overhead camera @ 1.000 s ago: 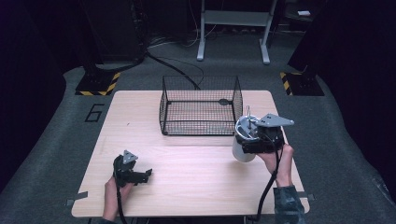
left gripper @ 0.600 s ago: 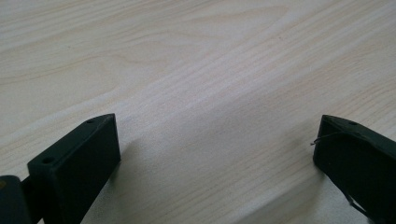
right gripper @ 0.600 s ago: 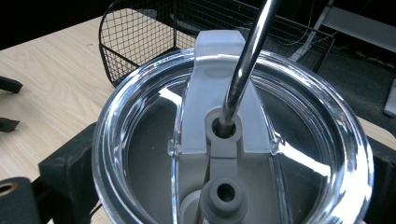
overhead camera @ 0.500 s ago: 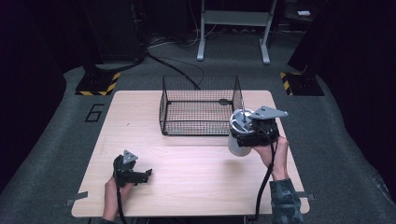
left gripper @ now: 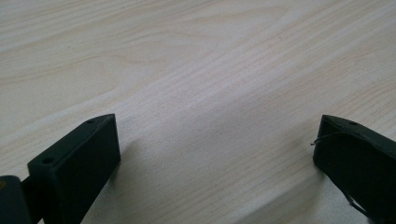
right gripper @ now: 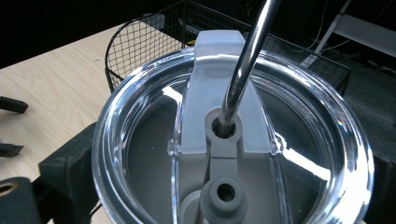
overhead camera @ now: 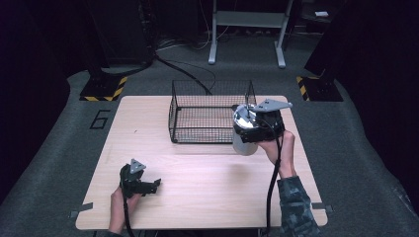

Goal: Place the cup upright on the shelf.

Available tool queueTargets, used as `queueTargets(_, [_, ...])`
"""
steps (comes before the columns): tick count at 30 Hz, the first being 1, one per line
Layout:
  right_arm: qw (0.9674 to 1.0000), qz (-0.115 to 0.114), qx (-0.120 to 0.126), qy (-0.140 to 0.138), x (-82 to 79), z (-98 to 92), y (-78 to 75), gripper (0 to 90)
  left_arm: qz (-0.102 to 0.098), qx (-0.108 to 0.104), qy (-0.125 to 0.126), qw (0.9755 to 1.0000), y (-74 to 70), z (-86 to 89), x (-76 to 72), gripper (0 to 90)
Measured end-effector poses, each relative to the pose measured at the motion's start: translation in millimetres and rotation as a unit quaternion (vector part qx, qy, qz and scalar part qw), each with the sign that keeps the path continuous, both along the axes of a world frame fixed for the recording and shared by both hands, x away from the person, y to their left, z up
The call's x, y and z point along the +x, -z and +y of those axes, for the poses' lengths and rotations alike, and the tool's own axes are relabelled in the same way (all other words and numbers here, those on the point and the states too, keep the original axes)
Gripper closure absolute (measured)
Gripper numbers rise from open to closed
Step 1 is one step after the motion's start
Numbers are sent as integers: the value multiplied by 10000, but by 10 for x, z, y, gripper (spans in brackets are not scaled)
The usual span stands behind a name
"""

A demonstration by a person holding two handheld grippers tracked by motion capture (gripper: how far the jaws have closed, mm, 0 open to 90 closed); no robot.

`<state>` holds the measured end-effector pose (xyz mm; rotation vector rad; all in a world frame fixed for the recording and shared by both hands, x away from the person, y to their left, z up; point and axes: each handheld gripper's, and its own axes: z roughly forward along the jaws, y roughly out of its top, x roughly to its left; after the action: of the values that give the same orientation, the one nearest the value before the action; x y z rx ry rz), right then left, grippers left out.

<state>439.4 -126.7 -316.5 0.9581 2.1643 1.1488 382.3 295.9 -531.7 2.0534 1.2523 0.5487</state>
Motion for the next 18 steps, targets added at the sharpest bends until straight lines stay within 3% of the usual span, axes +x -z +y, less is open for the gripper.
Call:
queueTargets(9, [10000,-40,21,-13,167,121,-85,36,24,57,43,10000,-5,10,1,4])
queueTargets(11, [10000,-35,36,1,204,146,-104,36,-6,-33,33,10000,4,8,-2,4])
queueTargets(18, [10000,-27,74,-8,306,217,-169,36,-5,-49,68,10000,5,20,-4,3])
